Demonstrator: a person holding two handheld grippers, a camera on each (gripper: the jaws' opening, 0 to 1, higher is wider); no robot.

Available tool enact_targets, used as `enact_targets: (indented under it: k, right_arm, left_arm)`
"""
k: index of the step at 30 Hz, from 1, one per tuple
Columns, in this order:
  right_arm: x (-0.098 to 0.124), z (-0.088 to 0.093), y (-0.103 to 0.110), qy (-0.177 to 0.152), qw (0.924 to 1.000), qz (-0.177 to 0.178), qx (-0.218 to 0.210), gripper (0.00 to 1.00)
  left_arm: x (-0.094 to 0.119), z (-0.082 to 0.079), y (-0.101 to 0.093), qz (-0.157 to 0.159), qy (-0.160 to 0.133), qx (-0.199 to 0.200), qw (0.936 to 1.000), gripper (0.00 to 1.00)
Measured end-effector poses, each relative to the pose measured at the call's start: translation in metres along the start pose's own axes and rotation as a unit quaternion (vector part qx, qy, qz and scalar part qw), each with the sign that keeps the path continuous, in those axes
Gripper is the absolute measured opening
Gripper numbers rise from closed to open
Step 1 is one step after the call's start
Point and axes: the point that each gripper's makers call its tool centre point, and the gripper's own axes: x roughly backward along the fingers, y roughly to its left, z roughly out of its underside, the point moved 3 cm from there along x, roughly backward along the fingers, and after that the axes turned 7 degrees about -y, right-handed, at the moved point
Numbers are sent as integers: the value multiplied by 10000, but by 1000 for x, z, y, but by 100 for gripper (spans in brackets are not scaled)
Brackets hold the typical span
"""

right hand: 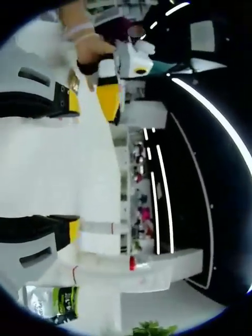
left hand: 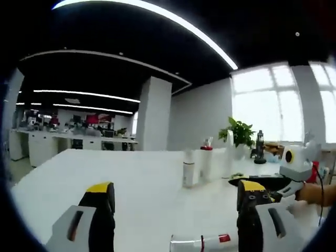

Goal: Arrange the skincare products in the storage area until every visible bottle or jar stands upright without overlapping.

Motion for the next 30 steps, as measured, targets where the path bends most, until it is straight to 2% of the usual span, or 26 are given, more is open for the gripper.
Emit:
enact_targets:
  k: [1, 2, 3, 4, 5, 8, 9, 10, 13, 15, 17, 18, 19, 20, 22, 23, 26, 27, 30]
  right_arm:
    - [0, 1, 2, 12, 10000, -42, -10, 75]
    - [0, 1, 3, 18, 10000, -70, -19, 75]
    - [0, 2, 5, 32, 9999, -99, -26, 75]
    - [1, 2, 6, 36, 9999, -116, -21, 75]
    - [3, 4, 12, 90, 9998, -203, 8, 75]
    - [6, 5, 22, 146, 9992, -366, 21, 74]
    - [6, 5, 23, 141, 9991, -394, 15, 75]
    - [4, 4, 23, 124, 9990, -433, -39, 75]
    - [4, 1, 20, 134, 9990, -431, -72, 73]
    - [8, -5, 18, 36, 9989, -401, -226, 73]
    - [10, -11, 14, -89, 9988, -340, -336, 73]
    - [12, -17, 10, -227, 9985, -259, -419, 73]
    - [13, -20, 9, -282, 9980, -266, -504, 73]
    - [19, -23, 13, -350, 9969, -245, -659, 74]
    - [22, -24, 14, -357, 9959, -247, -795, 74]
    - [22, -24, 15, -350, 9958, -253, -813, 74]
    - [22, -21, 17, -283, 9960, -251, -808, 74]
    - [19, -20, 15, -254, 9962, -252, -800, 74]
    - [17, -19, 18, -214, 9951, -363, -899, 76]
  left_arm:
    - [2, 3, 0, 165, 344, -227, 9990, 100]
    - [3, 3, -2, 292, 463, -353, 9979, 99]
    - [6, 6, -7, 623, 684, -549, 9942, 98]
    - [7, 7, -10, 762, 776, -618, 9922, 96]
    - [11, 10, -14, 1047, 1067, -817, 9854, 96]
    - [16, 12, -12, 1256, 1526, -989, 9753, 97]
    - [16, 10, -11, 1274, 1560, -1048, 9739, 96]
    - [16, 7, -11, 1457, 1702, -1223, 9669, 95]
    - [14, -1, -8, 1729, 1923, -1540, 9536, 93]
    - [13, -4, -4, 2049, 2297, -1700, 9361, 89]
    - [15, 0, -3, 2342, 2584, -1930, 9171, 86]
    - [23, 11, -4, 2573, 3062, -2270, 8880, 85]
    - [25, 16, -2, 2615, 3237, -2535, 8733, 84]
    - [28, 23, -3, 2776, 3410, -2877, 8508, 83]
    - [29, 32, -9, 2903, 3725, -2968, 8300, 81]
    - [29, 33, -10, 2948, 3771, -2964, 8265, 80]
    - [27, 39, -20, 3062, 4063, -3245, 7974, 77]
    - [25, 40, -20, 2998, 4120, -3350, 7925, 75]
    - [20, 46, -24, 3027, 4451, -3792, 7527, 71]
